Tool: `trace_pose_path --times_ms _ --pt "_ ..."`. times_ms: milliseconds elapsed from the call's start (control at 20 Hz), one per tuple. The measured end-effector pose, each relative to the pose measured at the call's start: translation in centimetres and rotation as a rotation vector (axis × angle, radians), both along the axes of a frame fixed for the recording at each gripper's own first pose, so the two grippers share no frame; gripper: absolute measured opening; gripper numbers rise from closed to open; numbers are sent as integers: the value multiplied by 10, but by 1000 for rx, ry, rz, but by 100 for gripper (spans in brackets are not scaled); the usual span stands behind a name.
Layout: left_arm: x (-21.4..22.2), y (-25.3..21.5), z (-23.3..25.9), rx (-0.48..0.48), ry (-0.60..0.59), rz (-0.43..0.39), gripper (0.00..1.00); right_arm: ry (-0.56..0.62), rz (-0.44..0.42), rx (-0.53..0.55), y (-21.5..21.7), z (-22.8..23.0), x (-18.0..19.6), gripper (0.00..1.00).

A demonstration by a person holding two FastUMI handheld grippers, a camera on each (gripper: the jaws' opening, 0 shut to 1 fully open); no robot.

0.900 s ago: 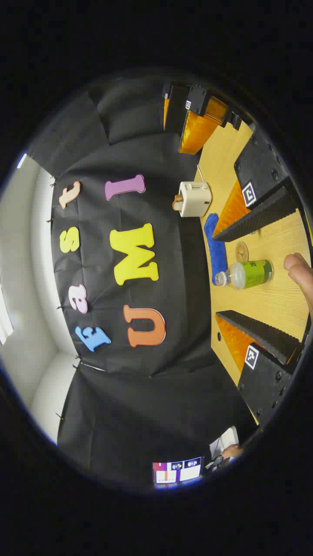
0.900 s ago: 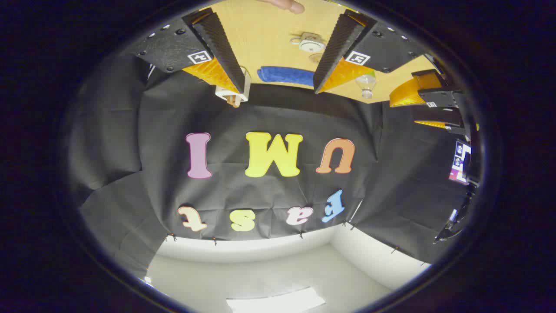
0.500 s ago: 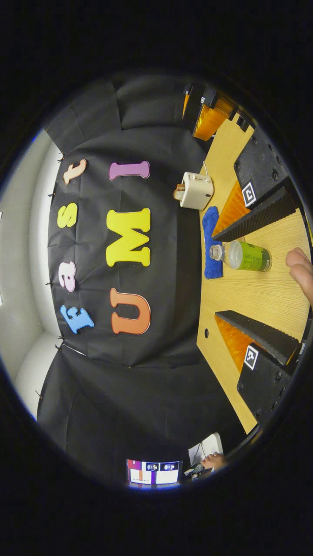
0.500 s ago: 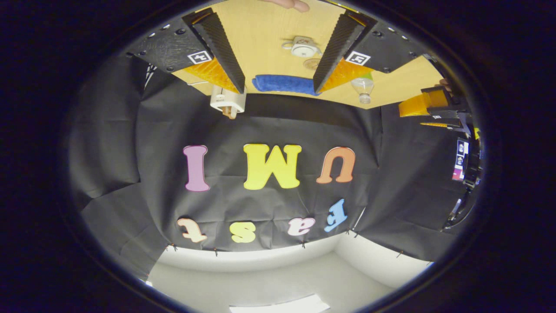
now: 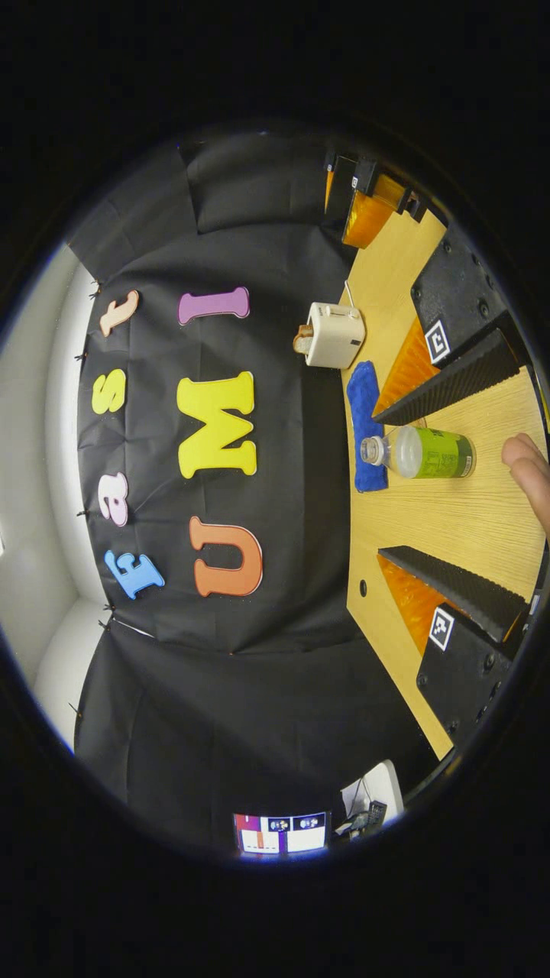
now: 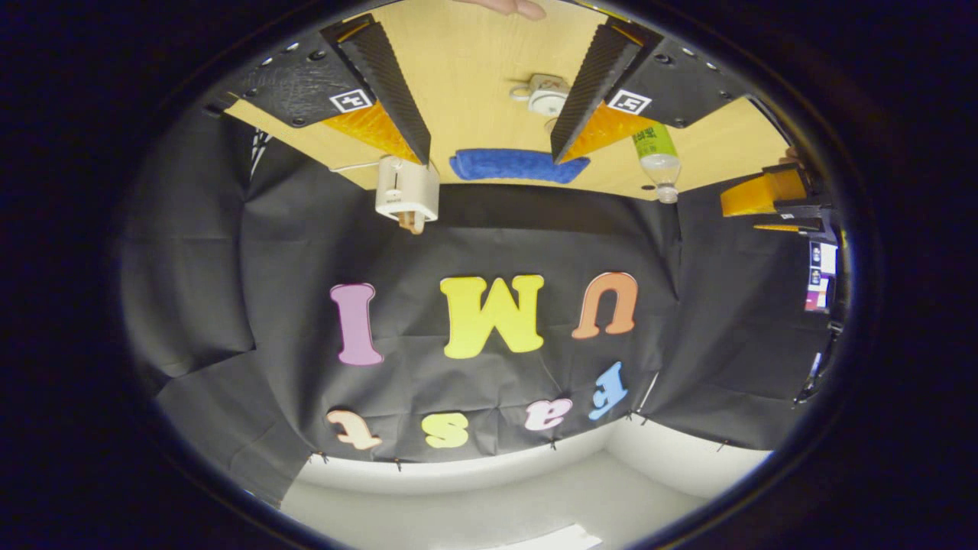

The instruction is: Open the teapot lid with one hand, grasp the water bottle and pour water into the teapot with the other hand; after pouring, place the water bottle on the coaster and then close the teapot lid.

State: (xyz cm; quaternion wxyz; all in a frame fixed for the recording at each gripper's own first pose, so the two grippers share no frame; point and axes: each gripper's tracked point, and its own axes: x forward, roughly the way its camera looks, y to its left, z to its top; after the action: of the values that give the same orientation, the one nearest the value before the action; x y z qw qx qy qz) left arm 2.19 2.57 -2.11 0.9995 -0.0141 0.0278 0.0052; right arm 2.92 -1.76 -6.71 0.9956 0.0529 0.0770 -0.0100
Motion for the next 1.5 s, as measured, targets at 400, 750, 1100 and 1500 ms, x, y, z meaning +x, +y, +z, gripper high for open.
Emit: trace_pose_path --times_ms 400,750,1100,1500 --pt "10 19 -15 -29 41 41 99 110 152 20 59 -81 80 90" --pt "15 32 -22 -45 58 62 99 198 237 44 95 -132 107 52" --pt "40 24 -39 -80 17 -38 99 203 244 103 99 -134 116 9" --pt "52 -8 -73 -41 36 -163 99 146 246 111 95 -106 107 1"
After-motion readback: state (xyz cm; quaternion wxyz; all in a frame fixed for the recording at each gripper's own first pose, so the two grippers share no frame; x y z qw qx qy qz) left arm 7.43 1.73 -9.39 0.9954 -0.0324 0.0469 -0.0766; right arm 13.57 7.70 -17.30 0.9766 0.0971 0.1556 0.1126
